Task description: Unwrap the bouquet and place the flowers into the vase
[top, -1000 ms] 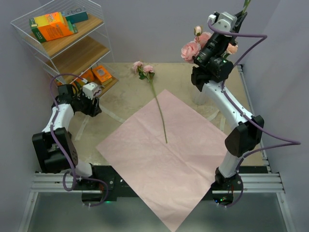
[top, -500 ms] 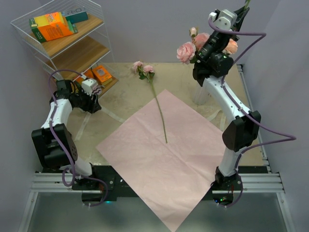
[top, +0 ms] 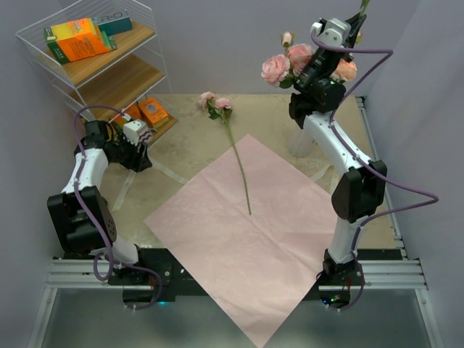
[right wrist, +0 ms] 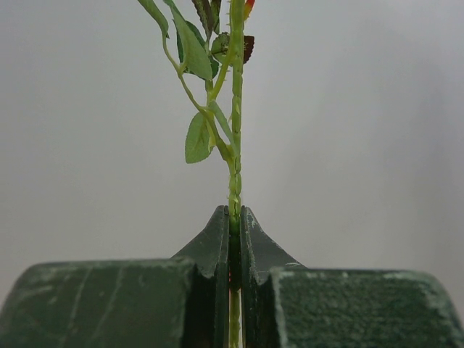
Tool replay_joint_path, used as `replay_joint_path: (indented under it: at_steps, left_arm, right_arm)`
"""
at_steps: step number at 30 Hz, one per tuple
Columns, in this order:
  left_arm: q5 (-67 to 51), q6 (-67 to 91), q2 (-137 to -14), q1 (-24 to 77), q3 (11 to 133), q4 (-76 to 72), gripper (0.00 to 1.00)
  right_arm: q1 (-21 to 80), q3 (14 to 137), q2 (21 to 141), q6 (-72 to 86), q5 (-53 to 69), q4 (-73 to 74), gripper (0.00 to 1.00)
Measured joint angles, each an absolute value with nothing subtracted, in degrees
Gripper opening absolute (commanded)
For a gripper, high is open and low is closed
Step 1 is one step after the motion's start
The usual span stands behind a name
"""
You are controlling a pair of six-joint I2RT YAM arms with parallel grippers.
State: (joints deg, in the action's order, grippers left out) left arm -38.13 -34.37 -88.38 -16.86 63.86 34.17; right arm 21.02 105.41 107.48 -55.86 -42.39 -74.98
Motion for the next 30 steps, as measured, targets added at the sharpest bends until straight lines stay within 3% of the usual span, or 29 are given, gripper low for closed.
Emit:
replay_joint_path:
  at_steps: [16, 17, 19, 22, 23, 25, 26, 30]
  left_arm:
    - [-35.5, -34.3, -84.8, -16.9, 63.9, 35.0, 0.61]
    - [-35.5, -34.3, -84.8, -16.9, 63.9, 35.0, 0.61]
    - [-35.6, -34.2, -84.8, -16.9, 63.9, 35.0, 0.61]
    - [-35.6, -34.1, -84.8, -16.9, 63.9, 35.3, 0.61]
    - [-35.7, -34.1, -84.8, -16.9, 63.9, 35.4, 0.61]
    - [-35.8, -34.1, -84.7, -16.9, 63.9, 35.5, 0.61]
    - [-35.8, -34.1, -84.6, -16.9, 63.9, 35.5, 0.61]
    - [-36.2, -34.1, -83.6, -16.9, 63.9, 35.6, 0.61]
  right_arm:
    - [20.6, 92.4, 108.0, -52.4, -44.0, -74.4, 0.0]
    - [20.6, 91.3, 107.5, -52.3, -44.2, -74.3, 0.07]
    - [20.6, 88.9, 106.4, -52.0, -44.5, -74.3, 0.12]
    - [20.6, 85.1, 103.6, -51.7, -45.2, -74.2, 0.3]
    - [20.6, 84.1, 102.6, -51.6, -45.4, -74.2, 0.42]
    - [20.9, 82.1, 100.4, -51.4, -45.5, -74.3, 0.53]
    - [21.0, 80.9, 99.2, -51.4, -45.6, -74.3, 0.63]
    - [21.8, 77.0, 95.2, -50.3, -45.6, -74.6, 0.69]
